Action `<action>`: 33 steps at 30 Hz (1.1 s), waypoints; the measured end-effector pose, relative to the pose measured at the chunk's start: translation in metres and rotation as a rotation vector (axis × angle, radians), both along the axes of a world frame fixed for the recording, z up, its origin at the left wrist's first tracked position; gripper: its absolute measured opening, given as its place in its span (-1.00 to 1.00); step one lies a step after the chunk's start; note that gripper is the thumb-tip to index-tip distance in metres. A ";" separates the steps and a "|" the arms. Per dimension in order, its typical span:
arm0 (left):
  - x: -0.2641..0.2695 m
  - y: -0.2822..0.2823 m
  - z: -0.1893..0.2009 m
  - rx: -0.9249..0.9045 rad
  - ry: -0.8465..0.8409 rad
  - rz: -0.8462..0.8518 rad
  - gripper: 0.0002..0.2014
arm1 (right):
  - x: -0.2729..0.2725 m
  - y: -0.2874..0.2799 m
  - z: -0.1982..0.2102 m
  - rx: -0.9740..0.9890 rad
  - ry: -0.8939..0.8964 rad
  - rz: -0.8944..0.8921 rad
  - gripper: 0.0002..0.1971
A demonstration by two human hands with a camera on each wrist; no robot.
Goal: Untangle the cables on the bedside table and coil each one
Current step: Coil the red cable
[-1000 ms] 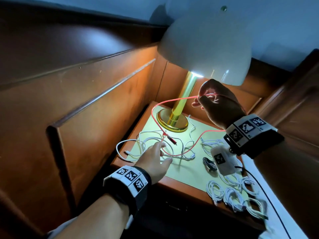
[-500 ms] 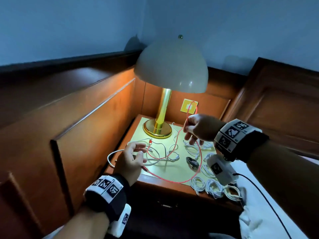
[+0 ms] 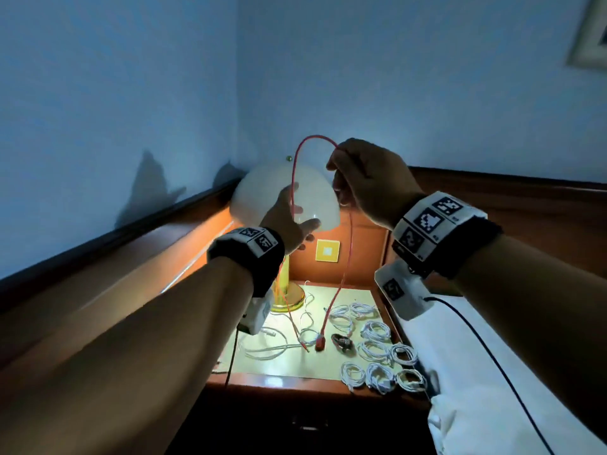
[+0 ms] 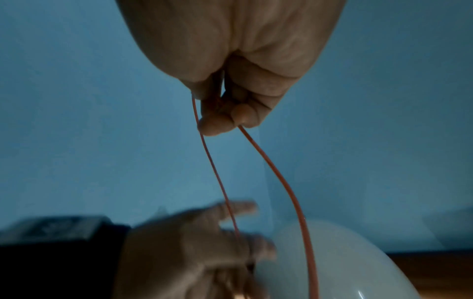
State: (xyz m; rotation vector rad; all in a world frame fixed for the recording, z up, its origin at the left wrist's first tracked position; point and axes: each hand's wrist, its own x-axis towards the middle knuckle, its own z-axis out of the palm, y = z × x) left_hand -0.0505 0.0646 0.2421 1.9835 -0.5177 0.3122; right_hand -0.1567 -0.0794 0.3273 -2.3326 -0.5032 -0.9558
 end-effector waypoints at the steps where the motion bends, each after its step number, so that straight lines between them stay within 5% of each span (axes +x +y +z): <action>1: -0.003 -0.001 0.004 0.025 0.027 -0.027 -0.48 | -0.011 -0.002 0.011 0.025 -0.058 0.009 -0.77; 3: -0.008 0.003 0.003 0.042 0.036 -0.007 -0.91 | -0.032 -0.012 0.029 0.103 -0.158 0.016 -0.75; 9: -0.038 0.038 -0.017 -0.047 0.097 0.045 -0.75 | -0.074 -0.052 0.036 0.253 -0.116 -0.050 -0.73; 14: -0.104 0.046 0.006 -0.207 0.079 -0.032 -0.73 | -0.114 -0.037 0.002 0.283 0.156 0.046 -0.76; 21: -0.193 0.049 0.012 -0.217 0.043 -0.101 -0.73 | -0.151 0.000 -0.056 0.312 0.239 0.153 -0.76; 26: -0.200 0.044 -0.035 -0.039 0.102 -0.092 -0.80 | -0.136 -0.003 -0.109 0.403 0.358 0.137 -0.79; 33: -0.180 0.040 -0.173 0.187 0.239 -0.183 -0.48 | -0.115 -0.023 -0.215 0.532 0.579 0.120 -0.81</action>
